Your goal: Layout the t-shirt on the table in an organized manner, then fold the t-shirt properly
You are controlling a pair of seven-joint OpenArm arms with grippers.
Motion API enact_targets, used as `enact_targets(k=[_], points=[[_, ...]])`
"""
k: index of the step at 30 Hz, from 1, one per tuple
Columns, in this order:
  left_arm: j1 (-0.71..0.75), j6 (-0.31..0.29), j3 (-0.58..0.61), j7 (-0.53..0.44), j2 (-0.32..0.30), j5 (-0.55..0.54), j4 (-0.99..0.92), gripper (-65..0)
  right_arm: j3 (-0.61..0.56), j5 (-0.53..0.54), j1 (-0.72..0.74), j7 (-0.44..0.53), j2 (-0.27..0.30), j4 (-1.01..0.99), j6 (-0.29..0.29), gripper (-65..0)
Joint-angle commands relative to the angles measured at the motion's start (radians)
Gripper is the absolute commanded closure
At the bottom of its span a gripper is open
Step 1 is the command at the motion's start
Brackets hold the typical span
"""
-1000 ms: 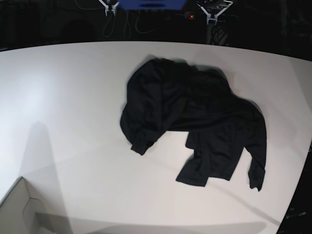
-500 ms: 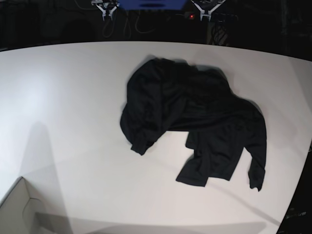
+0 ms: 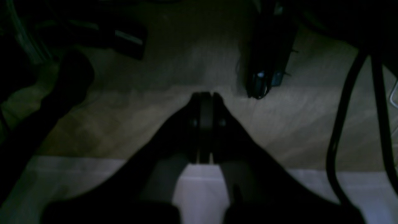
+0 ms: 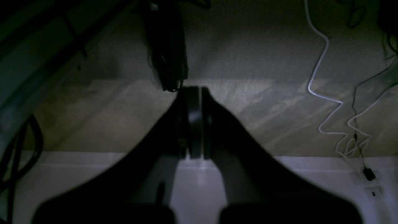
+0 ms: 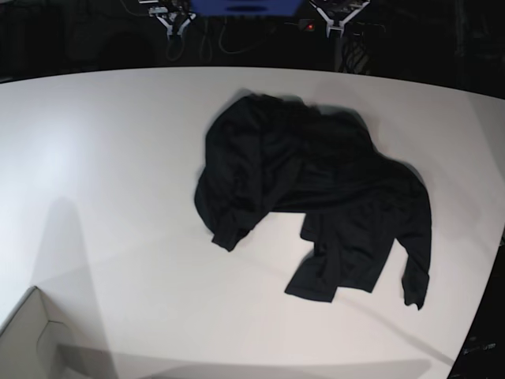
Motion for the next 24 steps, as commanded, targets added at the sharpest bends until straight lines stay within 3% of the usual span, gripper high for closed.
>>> enact_targets(k=[1,5,9,12,17,24], points=[[0.013,0.002,-0.002,-0.012,-0.013,-0.003,0.044,-0.1,0.001,0.005,-0.008,0.017,0.002,0.004,0.009,0.0],[0.126,0.002,-0.006,-0.014,-0.061,-0.006,0.225,-0.1,0.0,0.005,-0.114,0.099,0.02,0.133,0.009,0.0],[0.24,0.002,-0.006,-0.014,-0.105,-0.014,0.372,-0.1,0.0,0.005,-0.28,0.105,0.034,0.377,0.009,0.0],[0.304,0.002,-0.006,-0.006,-0.128,-0.092,0.464,-0.1,0.0,0.006,-0.399,0.105,0.052,0.563,0.009,0.0],[0.416,0.0,0.002,-0.003,-0.22,-0.25,0.647,-0.1,0.001,0.006,-0.574,0.103,0.08,0.842,0.009,0.0],[0.613,0.0,-0.002,-0.003,-0.325,-0.317,0.961,-0.1,0.058,0.071,-0.78,0.103,0.103,1.224,0.009,0.0]])
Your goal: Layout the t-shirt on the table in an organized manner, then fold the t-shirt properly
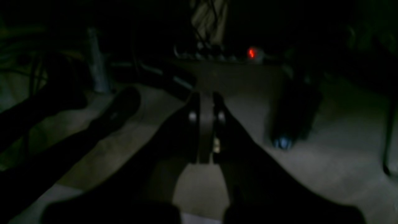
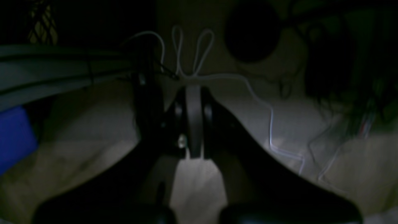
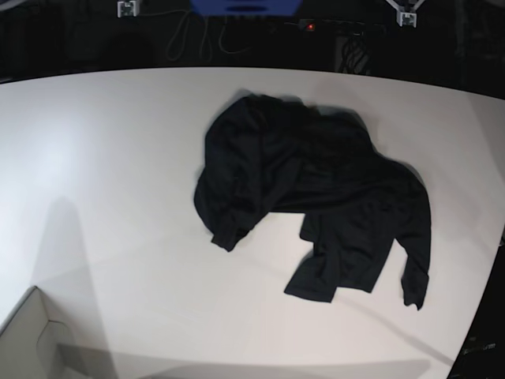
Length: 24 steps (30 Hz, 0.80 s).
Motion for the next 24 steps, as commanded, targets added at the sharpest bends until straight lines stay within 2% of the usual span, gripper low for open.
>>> enact_targets(k=[1,7,14,16,19,24], points=[[0.032,0.004,-0.006,-0.02,-0.027,-0.001,0.053,-0.1,0.017,0.026,-0.033,0.022,0.018,0.06,0.002,0.0],[0.183,0.01,-0.045,-0.021,-0.044,-0.001,0.311,-0.1,0.051,0.067,-0.131,0.022,0.037,0.273,0.002,0.0],[0.285,0.006,-0.228,-0.02,0.027,0.005,0.58,-0.1,0.058,0.067,-0.157,0.015,0.032,0.481,0.002,0.0],[0.285,0.006,-0.26,-0.02,0.044,0.005,0.62,-0.1,0.055,0.067,-0.145,-0.021,0.031,0.541,0.002,0.0],[0.287,0.006,-0.3,-0.02,0.065,0.0,0.666,-0.1,0.017,0.067,-0.102,-0.13,0.032,0.641,0.002,0.0],[0.284,0.007,-0.386,-0.02,0.148,-0.001,0.73,-0.1,-0.06,0.067,0.019,-0.258,0.035,0.675,0.002,0.0]])
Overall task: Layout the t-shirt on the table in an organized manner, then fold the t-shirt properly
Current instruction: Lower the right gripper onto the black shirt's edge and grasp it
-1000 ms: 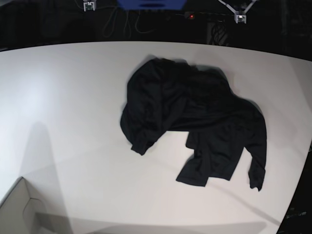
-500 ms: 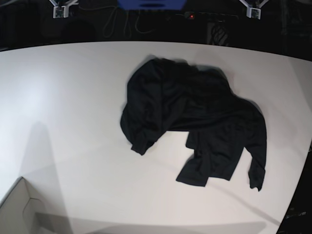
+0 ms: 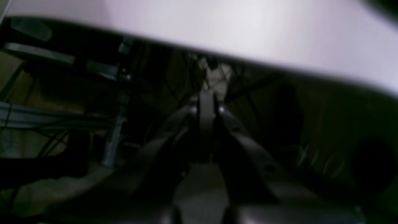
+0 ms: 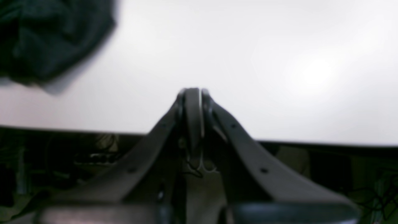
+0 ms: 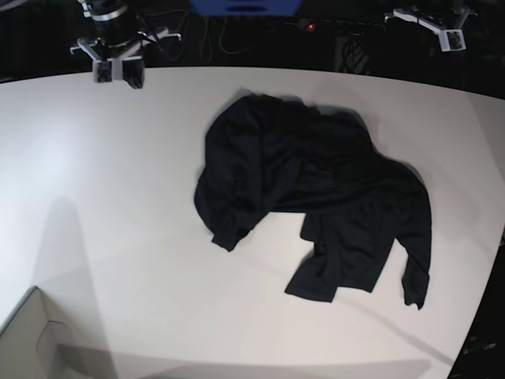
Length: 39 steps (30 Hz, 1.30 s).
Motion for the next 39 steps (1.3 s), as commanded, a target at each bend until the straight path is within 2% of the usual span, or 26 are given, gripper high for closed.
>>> enact_targets(k=[1,5,9,11,14,19,21,23,27,30,34,39], points=[[0.012,0.002,-0.023,-0.022,0.012,0.0,0.018,-0.1,-0.014,0.004,0.008,0.001,0.005,0.017,0.001,0.0],[-0.014,0.002,-0.037,-0.022,0.066,0.007,0.052,-0.1,-0.091,0.004,0.119,-0.116,0.005,0.017,0.001,0.0],[-0.015,0.005,-0.037,-0.02,0.067,0.003,0.103,-0.4,-0.177,0.004,0.243,-0.237,0.005,0.017,0.001,0.0],[-0.02,0.006,-0.037,0.02,0.066,0.001,0.124,-0.5,-0.195,0.004,0.312,-0.3,0.002,0.017,0.001,0.0],[-0.095,0.002,-0.04,0.155,0.057,0.007,0.158,-0.5,-0.226,0.004,0.407,-0.387,-0.009,0.014,0.001,0.0],[-0.267,-0.001,-0.14,0.437,0.044,0.001,0.189,-0.5,-0.203,0.003,0.511,-0.473,-0.064,0.009,0.001,0.0],[-0.341,-0.003,-0.186,0.535,0.041,0.001,0.189,-0.7,-0.199,0.003,0.55,-0.501,-0.082,0.003,0.001,-3.8],[-0.417,-0.003,-0.227,0.624,0.029,0.0,0.189,-3.5,-0.199,0.001,0.585,-0.509,-0.102,-0.005,0.001,-10.2],[-0.543,-0.003,-0.27,0.751,-0.005,-0.002,0.187,-14.8,-0.199,0.0,0.636,-0.506,-0.139,-0.054,0.001,-24.0],[-0.609,-0.003,-0.278,0.81,-0.009,-0.002,0.189,-24.6,-0.208,-0.019,0.659,-0.502,-0.164,-0.092,0.001,-29.7],[-0.658,-0.003,-0.277,0.876,-0.038,-0.002,0.196,-34.8,-0.234,-0.068,0.692,-0.501,-0.185,-0.124,0.001,-31.8],[-0.641,-0.003,-0.28,0.885,-0.046,-0.002,0.213,-37.8,-0.245,-0.082,0.749,-0.449,-0.193,-0.22,0.001,-31.9]])
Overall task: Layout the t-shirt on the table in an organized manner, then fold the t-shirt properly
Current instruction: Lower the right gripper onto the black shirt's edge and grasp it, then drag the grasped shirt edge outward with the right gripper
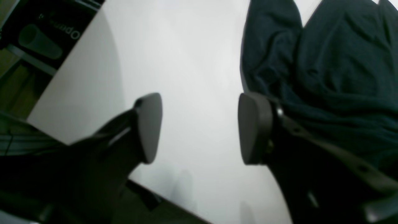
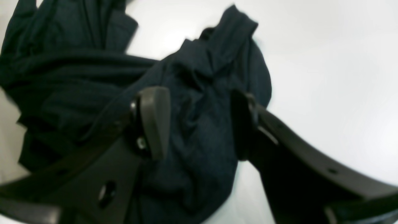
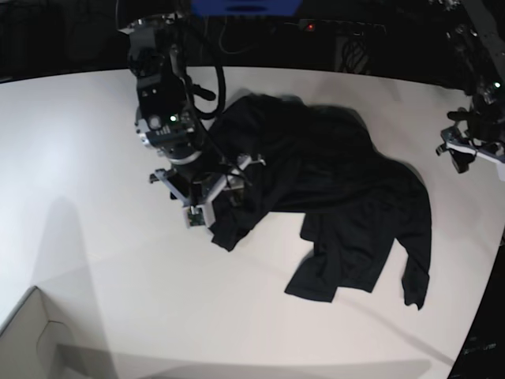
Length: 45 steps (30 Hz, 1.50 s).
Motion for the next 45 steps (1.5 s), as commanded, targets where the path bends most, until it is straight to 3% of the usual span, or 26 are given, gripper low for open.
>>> enact_targets(k=[1,7,11,18,21,26,27,33,38,45], points=[[0.015,0.002,-0.007,-0.015,-0.015,0.001,0.02,-37.9,-0.015,0.002,0.032,0.03,-0.003,-0.018,0.002,-31.9],[0.096,0.002,-0.041,-0.057,-0.006,0.001,0.021,-37.9,-0.04,0.001,0.108,0.113,-0.003,-0.183,0.002,-35.9],[0.117,-0.009,-0.097,-0.063,0.034,0.001,0.021,-37.9,-0.04,-0.001,0.156,0.171,-0.005,-0.277,0.002,-36.0],[0.111,-0.224,-0.211,-0.052,0.101,0.007,0.017,-37.9,-0.04,-0.001,0.177,0.206,-0.003,-0.338,0.002,-35.6],[0.11,-0.248,-0.22,-0.052,0.106,0.006,0.014,-37.9,-0.04,0.001,0.179,0.206,-0.005,-0.35,0.002,-29.3],[0.102,-0.248,-0.22,-0.052,0.104,0.006,0.011,-37.9,-0.038,0.001,0.179,0.206,-0.003,-0.375,0.002,-2.2],[0.096,-0.248,-0.223,-0.052,0.104,0.009,0.011,-37.9,-0.034,0.001,0.179,0.2,-0.003,-0.37,0.002,0.0],[0.094,-0.25,-0.225,-0.052,0.103,0.004,0.011,-37.9,-0.017,0.004,0.098,0.2,0.038,-0.102,0.002,0.0],[0.077,-0.251,-0.222,-0.052,0.103,0.003,0.011,-38.0,0.097,0.016,-0.019,0.206,0.086,0.075,0.002,0.0],[0.044,-0.251,-0.22,-0.052,0.103,0.003,0.014,-38.0,0.318,0.174,-0.119,0.211,0.159,0.196,0.002,0.0]])
